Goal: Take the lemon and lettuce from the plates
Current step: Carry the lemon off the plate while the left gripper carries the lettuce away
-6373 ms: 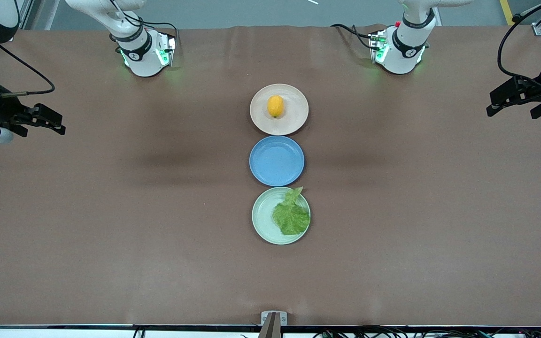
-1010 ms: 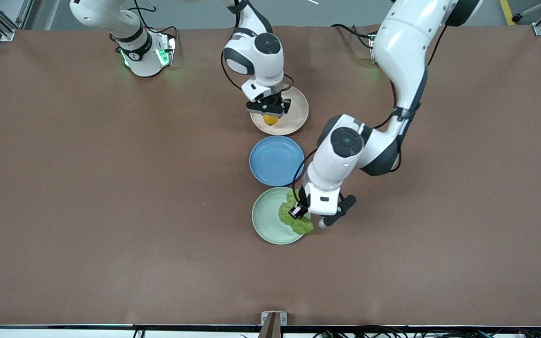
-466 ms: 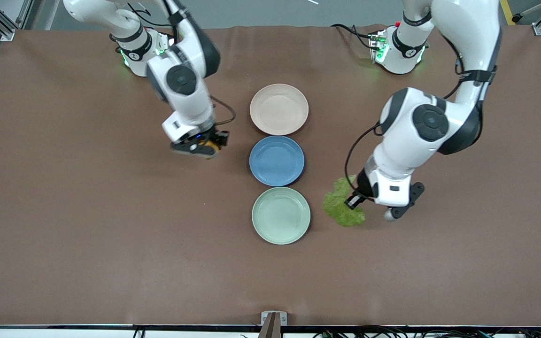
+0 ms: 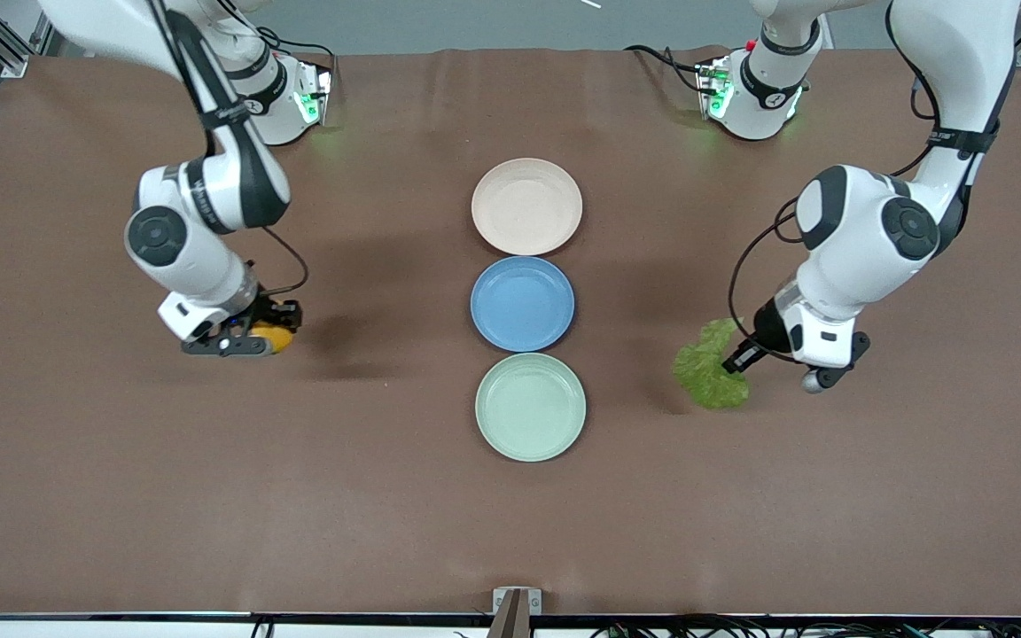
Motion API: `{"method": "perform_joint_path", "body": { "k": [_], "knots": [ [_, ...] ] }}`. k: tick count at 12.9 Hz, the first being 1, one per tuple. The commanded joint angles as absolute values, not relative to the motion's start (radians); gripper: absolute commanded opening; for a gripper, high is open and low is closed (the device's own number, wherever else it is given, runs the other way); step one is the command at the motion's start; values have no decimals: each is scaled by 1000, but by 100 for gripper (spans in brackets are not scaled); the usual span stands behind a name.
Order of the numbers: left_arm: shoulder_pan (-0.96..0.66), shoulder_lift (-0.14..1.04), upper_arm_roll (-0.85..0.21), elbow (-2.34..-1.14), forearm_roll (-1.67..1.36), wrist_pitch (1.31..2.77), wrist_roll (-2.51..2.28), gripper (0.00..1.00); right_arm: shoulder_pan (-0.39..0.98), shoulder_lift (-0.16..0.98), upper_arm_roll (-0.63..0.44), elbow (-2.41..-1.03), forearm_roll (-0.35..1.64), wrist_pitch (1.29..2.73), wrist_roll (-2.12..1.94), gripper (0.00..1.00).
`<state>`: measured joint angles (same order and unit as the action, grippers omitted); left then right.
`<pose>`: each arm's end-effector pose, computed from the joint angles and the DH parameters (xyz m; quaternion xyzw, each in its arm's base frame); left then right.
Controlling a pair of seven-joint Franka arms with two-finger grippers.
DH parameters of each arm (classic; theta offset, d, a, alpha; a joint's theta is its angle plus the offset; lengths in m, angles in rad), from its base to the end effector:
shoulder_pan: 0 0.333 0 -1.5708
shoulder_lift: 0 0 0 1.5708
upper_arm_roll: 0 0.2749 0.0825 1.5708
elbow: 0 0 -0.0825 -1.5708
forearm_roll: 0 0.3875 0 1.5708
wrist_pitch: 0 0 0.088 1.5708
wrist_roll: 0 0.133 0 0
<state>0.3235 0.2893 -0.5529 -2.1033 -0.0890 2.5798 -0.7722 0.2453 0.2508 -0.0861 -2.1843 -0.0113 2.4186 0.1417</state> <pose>0.5811 -0.1358 0.2564 0.9370 0.3151 0.0495 0.1425 0.5417 0.0854 0.2037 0.9998 0.0143 -0.0056 0.0154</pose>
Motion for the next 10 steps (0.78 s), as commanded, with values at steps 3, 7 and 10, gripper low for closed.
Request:
{"method": "perform_joint_path", "body": {
  "k": [3, 7, 10],
  "knots": [
    [475, 279, -607, -2289, -78, 2750, -580, 0, 155, 391, -60, -2197, -25, 2580, 49, 1],
    [492, 318, -601, -2322, -71, 2793, -486, 0, 146, 431, -57, -2198, -23, 2615, 40, 2],
    [523, 365, -600, -2322, -69, 2806, -384, 0, 146, 440, -57, -2195, -23, 2614, 37, 36]
  ]
}}
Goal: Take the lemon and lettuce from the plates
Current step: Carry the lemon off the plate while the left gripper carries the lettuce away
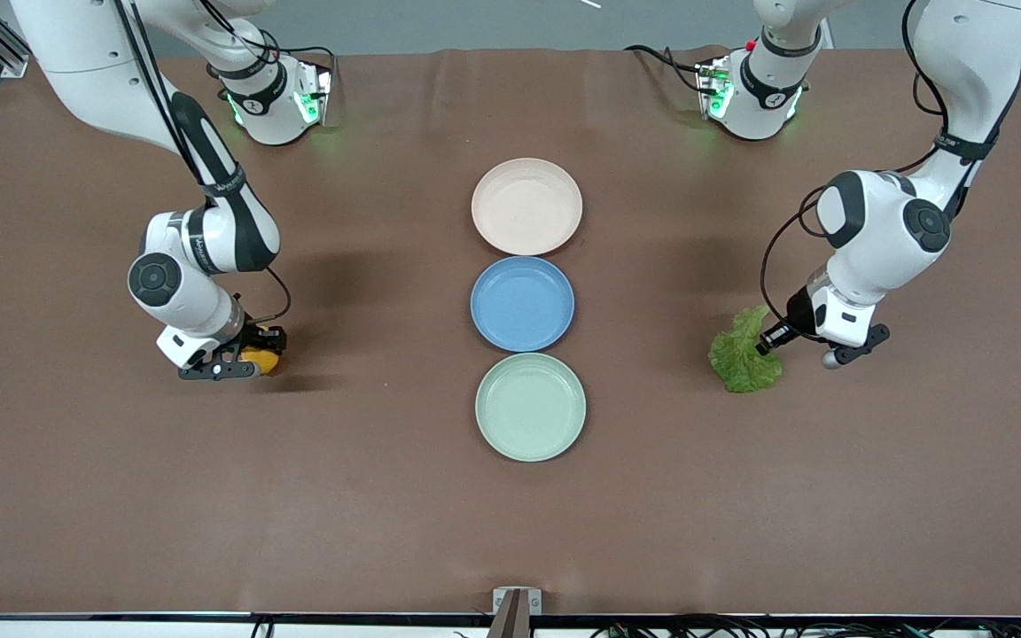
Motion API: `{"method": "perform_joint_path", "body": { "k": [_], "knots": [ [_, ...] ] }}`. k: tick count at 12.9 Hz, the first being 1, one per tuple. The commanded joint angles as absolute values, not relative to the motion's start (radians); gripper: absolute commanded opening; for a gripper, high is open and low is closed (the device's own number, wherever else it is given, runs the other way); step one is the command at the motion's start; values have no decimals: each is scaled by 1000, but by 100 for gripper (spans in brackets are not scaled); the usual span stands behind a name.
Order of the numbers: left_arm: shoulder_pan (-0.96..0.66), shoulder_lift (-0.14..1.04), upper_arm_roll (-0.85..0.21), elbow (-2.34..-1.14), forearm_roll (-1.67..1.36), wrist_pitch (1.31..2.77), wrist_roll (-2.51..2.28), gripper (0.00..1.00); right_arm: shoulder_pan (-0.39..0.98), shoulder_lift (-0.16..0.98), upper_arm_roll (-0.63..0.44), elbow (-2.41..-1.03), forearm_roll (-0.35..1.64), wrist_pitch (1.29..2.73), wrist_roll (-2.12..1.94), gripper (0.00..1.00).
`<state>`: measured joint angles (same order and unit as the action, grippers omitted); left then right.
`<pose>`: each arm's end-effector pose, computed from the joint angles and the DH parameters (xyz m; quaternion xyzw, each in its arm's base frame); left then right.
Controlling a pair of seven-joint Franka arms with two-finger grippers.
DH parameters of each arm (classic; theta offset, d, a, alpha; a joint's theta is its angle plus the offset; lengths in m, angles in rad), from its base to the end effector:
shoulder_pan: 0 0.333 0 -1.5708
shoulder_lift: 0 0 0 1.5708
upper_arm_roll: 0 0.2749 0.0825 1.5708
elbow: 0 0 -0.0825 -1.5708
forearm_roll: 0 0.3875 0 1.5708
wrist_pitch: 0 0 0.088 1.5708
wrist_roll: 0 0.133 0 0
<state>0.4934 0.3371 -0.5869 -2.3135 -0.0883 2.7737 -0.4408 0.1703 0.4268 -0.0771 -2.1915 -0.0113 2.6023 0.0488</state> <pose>0.5342 -0.0630 0.1716 0.9631 0.2305 0.0534 0.1284 0.5381 0.0473 0.1210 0.9993 0.0304 -0.0061 0.0193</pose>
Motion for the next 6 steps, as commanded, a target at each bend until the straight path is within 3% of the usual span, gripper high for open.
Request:
{"method": "perform_joint_path", "body": {
  "k": [1, 4, 5, 6],
  "knots": [
    [535, 380, -598, -2322, -68, 2816, -371, 1, 146, 440, -57, -2194, -23, 2615, 26, 99],
    [552, 394, -598, -2322, 0, 2816, -365, 6, 146, 436, -57, -2183, -21, 2605, 23, 100],
    [552, 390, -598, -2319, 2, 2810, -365, 35, 147, 425, -57, -2175, -21, 2599, 21, 100],
    [552, 381, -600, -2315, 3, 2806, -362, 77, 147, 413, -57, -2162, -21, 2577, 12, 100]
  ]
}}
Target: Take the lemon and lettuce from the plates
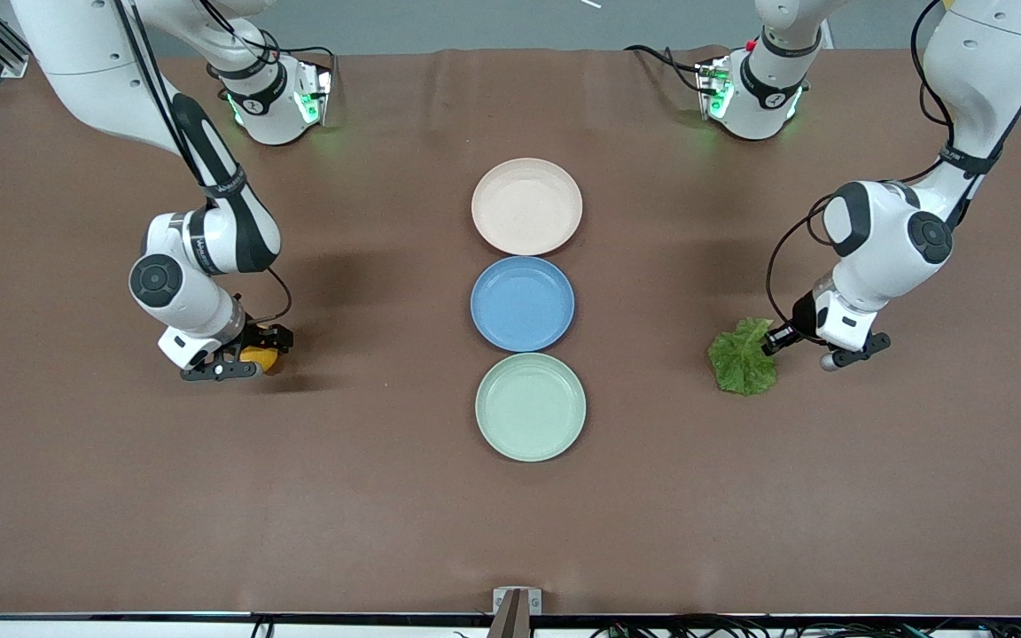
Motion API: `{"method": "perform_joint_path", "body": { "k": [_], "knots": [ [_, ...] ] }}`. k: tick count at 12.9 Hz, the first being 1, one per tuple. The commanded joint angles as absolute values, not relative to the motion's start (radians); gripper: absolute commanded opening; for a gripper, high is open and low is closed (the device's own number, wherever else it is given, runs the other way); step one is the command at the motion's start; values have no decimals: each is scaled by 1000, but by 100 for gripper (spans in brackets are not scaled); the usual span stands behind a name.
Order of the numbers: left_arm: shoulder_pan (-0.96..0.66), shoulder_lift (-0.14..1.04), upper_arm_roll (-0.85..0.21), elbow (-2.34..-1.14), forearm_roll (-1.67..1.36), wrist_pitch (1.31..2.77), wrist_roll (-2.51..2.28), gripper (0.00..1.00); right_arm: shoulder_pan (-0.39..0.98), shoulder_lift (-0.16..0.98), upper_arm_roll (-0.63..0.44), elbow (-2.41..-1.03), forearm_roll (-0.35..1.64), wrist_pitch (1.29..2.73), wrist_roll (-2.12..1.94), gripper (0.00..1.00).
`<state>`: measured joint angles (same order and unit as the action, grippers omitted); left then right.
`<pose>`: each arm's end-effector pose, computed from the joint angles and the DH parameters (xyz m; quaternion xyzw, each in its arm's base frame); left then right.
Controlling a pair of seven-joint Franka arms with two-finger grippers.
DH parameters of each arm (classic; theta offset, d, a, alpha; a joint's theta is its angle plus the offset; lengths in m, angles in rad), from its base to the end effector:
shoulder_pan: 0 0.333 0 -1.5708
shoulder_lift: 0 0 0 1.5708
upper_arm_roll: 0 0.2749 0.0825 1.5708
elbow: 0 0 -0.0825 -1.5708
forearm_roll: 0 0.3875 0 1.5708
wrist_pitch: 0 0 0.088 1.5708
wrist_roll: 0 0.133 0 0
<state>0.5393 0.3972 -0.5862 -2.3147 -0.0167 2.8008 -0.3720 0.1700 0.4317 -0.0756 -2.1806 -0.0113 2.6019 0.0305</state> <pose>0.5304 -0.0452 0.1483 0.9720 0.1937 0.0513 0.1226 0.5415 0.0484 0.1221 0.9990 0.0402 -0.0035 0.0190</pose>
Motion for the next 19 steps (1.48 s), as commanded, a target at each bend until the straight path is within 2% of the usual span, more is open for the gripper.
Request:
{"method": "perform_joint_path", "body": {
  "k": [1, 3, 7, 10, 14, 16, 19],
  "knots": [
    [551, 367, -601, -2309, 15, 2795, -354, 100, 147, 396, -57, -2125, -21, 2503, 9, 100],
    [552, 313, -603, -2272, 49, 2685, -353, 100, 146, 368, -57, -2012, -20, 2294, 9, 100],
    [551, 192, -617, -2108, 60, 2285, -269, 100, 131, 354, -63, -1713, -20, 1872, 11, 100],
    [552, 117, -627, -1963, 58, 2014, -180, 100, 118, 357, -60, -1519, -23, 1657, 8, 100],
    [554, 103, -623, -1662, 43, 1648, -104, 100, 120, 367, -61, -1418, -20, 1620, 17, 100],
    [554, 104, -623, -1533, 32, 1554, -104, 100, 110, 365, -60, -1382, -17, 1591, 17, 100],
    [561, 74, -618, -1462, -17, 1453, -106, 100, 100, 365, -61, -1341, -11, 1577, 17, 100]
  ]
}}
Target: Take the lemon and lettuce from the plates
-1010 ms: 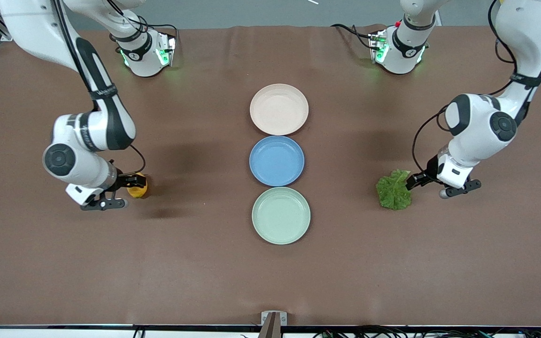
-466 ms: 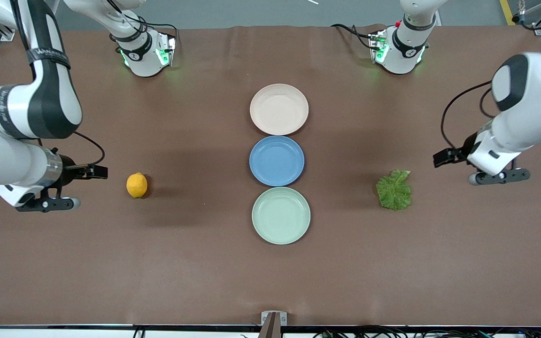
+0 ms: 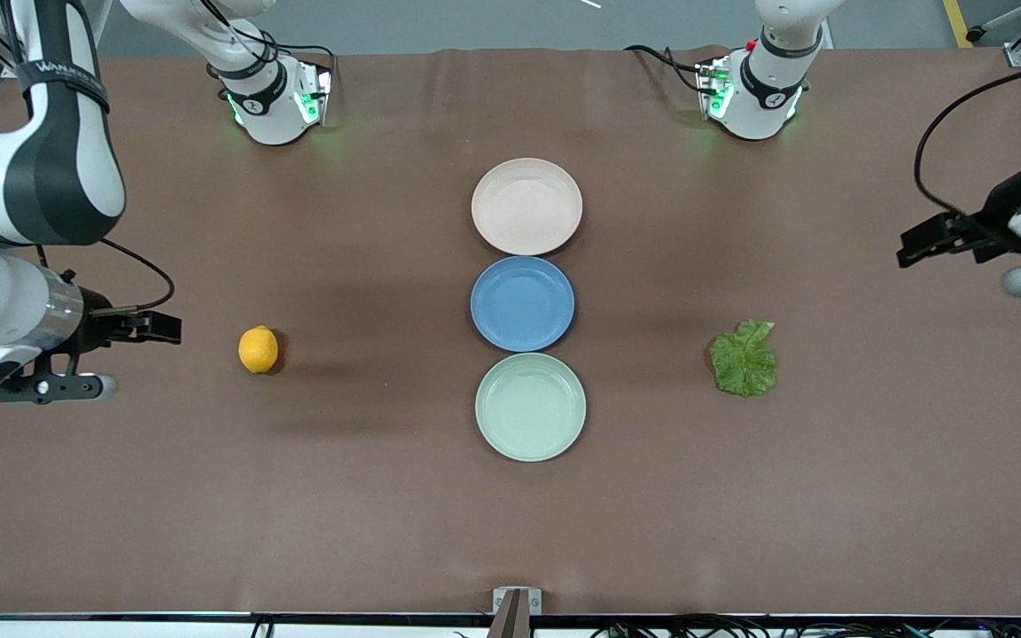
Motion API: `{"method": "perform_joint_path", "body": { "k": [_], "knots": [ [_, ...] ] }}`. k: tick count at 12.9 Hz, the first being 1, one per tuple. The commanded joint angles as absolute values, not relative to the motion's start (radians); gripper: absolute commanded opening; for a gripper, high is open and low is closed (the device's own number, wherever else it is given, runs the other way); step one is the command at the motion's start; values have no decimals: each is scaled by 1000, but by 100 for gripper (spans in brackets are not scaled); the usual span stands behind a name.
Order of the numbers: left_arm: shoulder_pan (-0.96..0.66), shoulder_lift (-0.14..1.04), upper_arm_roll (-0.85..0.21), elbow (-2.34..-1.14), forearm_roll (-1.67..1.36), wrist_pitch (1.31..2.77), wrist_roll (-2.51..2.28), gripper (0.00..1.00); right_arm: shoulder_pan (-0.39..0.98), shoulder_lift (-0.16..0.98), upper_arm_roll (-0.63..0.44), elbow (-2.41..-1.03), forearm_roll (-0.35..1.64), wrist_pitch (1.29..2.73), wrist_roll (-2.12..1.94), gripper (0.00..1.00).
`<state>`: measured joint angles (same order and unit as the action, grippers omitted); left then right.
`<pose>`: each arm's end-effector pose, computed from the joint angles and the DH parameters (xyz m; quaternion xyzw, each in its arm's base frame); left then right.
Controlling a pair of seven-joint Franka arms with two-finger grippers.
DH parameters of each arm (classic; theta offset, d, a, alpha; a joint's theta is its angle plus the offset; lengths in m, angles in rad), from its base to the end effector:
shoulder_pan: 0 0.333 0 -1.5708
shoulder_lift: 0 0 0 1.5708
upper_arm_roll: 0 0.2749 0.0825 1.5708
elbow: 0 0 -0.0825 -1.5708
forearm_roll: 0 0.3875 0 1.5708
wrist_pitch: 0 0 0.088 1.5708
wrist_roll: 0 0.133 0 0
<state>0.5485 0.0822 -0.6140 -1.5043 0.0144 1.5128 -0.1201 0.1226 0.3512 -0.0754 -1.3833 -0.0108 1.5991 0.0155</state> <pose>0.5680 -0.0243 0.5457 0.9991 0.0276 -0.0307 0.0137 0.6360 0.0343 0.4379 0.9974 0.0177 -0.0665 0.0206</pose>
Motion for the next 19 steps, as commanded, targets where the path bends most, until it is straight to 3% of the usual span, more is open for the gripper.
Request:
{"method": "perform_joint_path", "body": {
  "k": [1, 8, 16, 19],
  "knots": [
    [590, 52, -620, -1466, -43, 1453, -104, 100, 100, 365, -60, -1339, -6, 1565, 17, 100],
    [600, 24, -617, -1482, -38, 1451, -25, 100, -8, 350, -63, -1356, 100, 1551, -49, 100],
    [600, 31, -618, -1473, -35, 1454, -25, 100, 43, 85, -61, -1652, 26, 1652, -40, 100],
    [598, 31, -620, -1471, -34, 1457, -25, 100, 37, 35, -61, -1693, 26, 1652, -40, 100]
  ]
}}
